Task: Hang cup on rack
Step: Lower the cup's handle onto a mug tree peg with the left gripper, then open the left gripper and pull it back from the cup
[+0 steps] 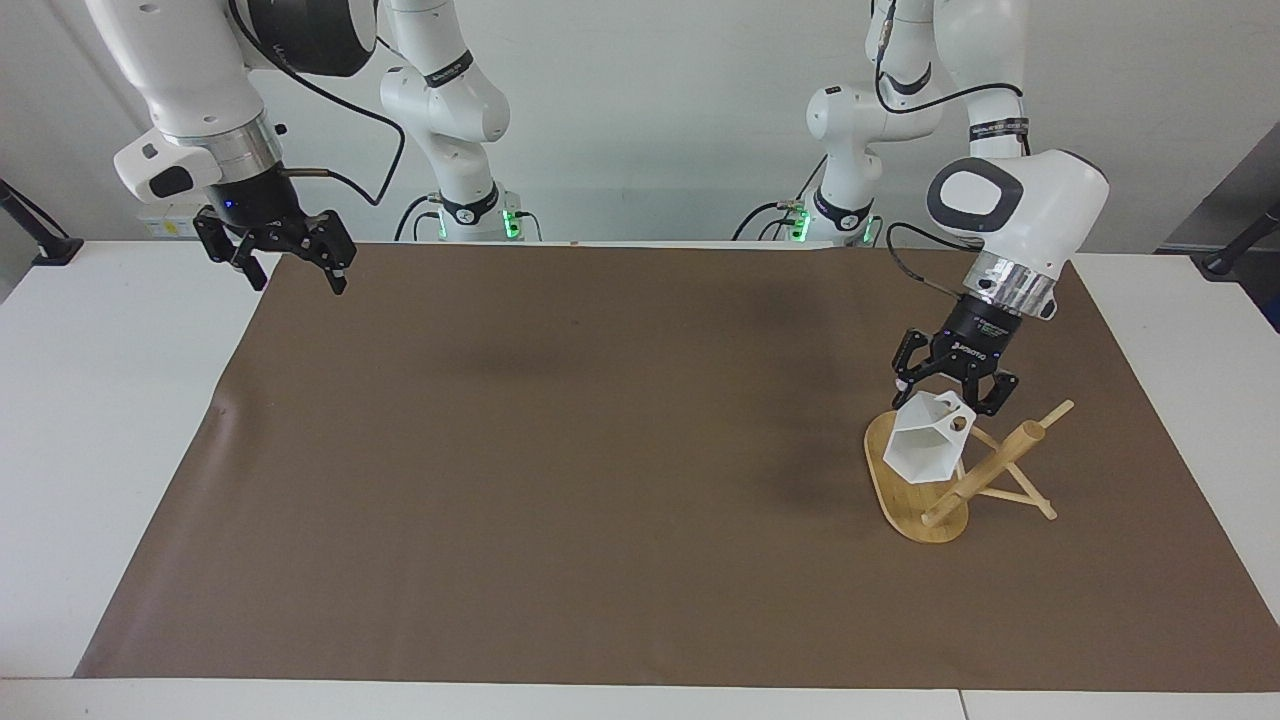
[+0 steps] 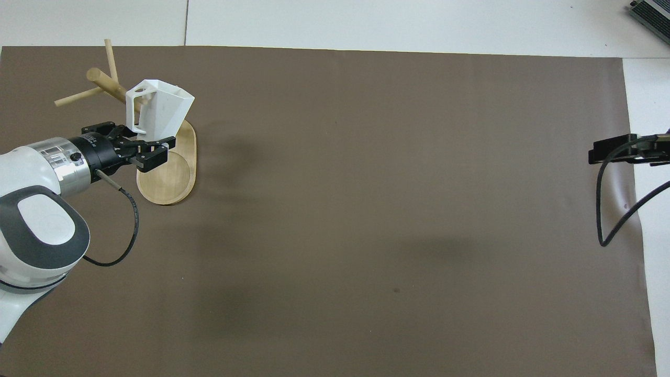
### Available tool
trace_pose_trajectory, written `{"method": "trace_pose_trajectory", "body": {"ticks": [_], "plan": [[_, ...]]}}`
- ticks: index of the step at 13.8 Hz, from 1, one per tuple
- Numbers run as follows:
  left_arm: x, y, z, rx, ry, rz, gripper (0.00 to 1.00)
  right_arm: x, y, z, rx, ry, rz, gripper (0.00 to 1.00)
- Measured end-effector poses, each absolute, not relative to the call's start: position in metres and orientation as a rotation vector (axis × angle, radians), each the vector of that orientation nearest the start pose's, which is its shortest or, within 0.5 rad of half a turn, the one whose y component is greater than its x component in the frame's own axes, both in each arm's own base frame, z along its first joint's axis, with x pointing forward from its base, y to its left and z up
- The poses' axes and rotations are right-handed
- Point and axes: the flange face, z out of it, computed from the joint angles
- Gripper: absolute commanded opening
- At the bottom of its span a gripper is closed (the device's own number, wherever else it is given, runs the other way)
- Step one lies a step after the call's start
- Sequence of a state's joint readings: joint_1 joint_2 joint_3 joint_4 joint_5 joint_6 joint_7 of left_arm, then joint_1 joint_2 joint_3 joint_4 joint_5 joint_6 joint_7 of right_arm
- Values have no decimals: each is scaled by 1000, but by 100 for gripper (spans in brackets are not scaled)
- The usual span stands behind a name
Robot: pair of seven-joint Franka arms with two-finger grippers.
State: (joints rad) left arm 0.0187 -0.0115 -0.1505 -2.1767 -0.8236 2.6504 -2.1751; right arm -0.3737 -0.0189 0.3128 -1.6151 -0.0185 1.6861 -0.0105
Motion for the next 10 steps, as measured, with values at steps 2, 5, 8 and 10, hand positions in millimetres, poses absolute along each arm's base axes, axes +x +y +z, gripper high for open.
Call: {"method": "trace_pose_trajectory", "body": {"ticks": [2, 5, 8, 10], "plan": [[564, -52, 442, 552, 2415, -408, 100, 559, -35, 624, -3165, 78, -139, 100], [564, -46, 441, 569, 2431, -405, 100, 559, -35, 624, -3165, 78, -139, 100], [565, -44, 444, 715, 2475, -388, 100, 559, -34, 624, -3165, 78, -138, 100], [566, -44, 452, 820, 2501, -384, 100, 559, -34, 624, -3165, 76, -138, 100]]}}
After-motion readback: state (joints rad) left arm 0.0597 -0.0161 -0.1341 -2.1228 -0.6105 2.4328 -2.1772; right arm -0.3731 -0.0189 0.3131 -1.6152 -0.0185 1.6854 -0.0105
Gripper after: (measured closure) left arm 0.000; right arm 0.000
